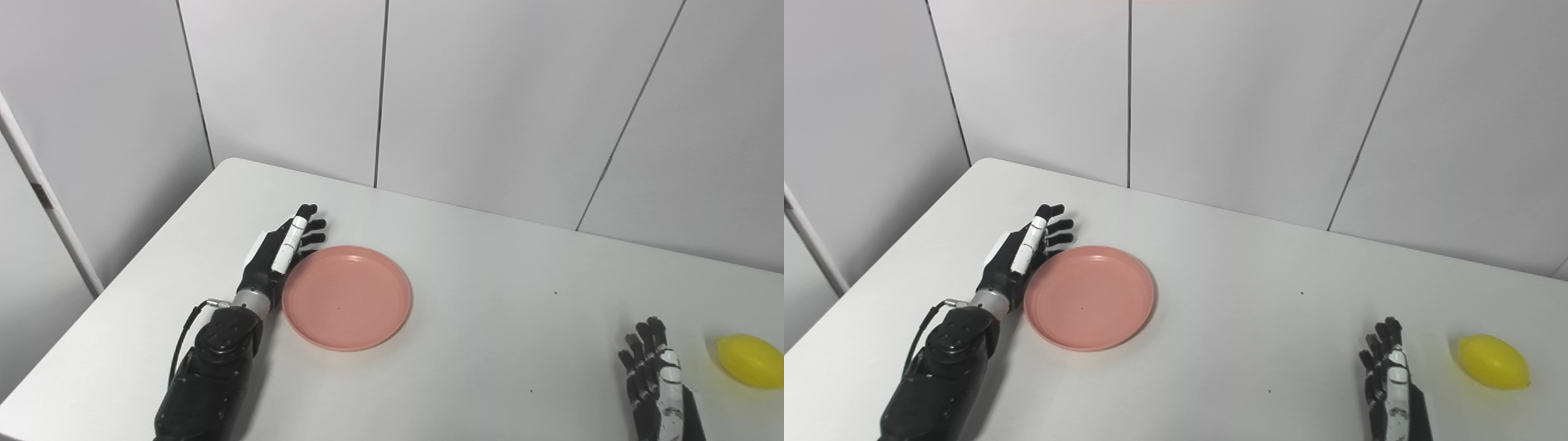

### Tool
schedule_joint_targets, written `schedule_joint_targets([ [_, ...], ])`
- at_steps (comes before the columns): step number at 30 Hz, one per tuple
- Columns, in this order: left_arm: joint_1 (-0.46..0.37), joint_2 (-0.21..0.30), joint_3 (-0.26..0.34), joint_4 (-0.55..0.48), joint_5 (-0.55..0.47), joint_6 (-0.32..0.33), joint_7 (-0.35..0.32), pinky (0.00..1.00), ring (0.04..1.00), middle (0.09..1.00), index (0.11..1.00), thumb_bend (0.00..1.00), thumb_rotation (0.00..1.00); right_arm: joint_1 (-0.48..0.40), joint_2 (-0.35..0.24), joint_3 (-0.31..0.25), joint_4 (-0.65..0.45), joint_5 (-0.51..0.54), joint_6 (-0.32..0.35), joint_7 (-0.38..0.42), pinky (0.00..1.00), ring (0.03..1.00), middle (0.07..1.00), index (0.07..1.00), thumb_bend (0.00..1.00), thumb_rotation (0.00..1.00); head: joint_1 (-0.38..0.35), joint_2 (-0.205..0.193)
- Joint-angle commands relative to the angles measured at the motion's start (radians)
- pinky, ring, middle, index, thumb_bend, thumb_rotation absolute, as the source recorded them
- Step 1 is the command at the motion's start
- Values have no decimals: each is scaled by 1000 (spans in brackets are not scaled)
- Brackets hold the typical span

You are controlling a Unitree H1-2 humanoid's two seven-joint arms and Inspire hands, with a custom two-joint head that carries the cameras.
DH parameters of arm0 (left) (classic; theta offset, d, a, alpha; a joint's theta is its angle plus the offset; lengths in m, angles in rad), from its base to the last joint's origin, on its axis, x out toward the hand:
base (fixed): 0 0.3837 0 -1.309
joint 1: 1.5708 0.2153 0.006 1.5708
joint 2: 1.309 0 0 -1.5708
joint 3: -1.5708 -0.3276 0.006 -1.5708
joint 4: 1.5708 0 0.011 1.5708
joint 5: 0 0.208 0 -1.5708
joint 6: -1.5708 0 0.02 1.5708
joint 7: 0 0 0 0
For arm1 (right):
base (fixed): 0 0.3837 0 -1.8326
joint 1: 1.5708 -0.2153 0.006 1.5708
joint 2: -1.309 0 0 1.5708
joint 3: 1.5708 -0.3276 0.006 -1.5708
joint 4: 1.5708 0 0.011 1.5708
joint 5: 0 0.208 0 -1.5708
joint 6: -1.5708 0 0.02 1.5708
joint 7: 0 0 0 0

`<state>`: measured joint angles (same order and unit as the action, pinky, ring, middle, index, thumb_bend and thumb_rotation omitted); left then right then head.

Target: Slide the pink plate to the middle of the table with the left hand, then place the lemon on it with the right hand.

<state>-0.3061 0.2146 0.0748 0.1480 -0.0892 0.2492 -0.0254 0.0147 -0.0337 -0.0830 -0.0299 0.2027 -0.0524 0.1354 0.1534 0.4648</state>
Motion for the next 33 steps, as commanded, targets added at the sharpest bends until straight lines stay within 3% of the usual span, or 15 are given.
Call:
schedule_joint_targets([
  [1,6,-35,-42,-17,-2,41,-36,673,808,834,865,734,1000,69,50,21,87,3,-37,-5,1000,1000,1000,1000,641,992,1,0],
  [7,16,-61,-64,-81,6,98,-31,685,822,854,879,733,1000,69,54,26,83,-2,-38,-11,1000,1000,1000,1000,643,991,-4,3],
  [14,18,-84,-82,-98,-6,111,-39,691,832,855,890,747,1000,67,60,30,77,-6,-37,-13,1000,1000,1000,1000,636,992,-12,4],
  [24,26,-131,-122,-88,14,80,-30,645,810,845,881,721,1000,66,67,29,72,-6,-36,-14,1000,1000,1000,1000,647,987,-19,10],
  [33,26,-159,-160,-72,21,46,-40,628,790,829,866,773,1000,65,78,31,69,-16,-41,-22,1000,1000,1000,1000,649,973,-33,18],
])
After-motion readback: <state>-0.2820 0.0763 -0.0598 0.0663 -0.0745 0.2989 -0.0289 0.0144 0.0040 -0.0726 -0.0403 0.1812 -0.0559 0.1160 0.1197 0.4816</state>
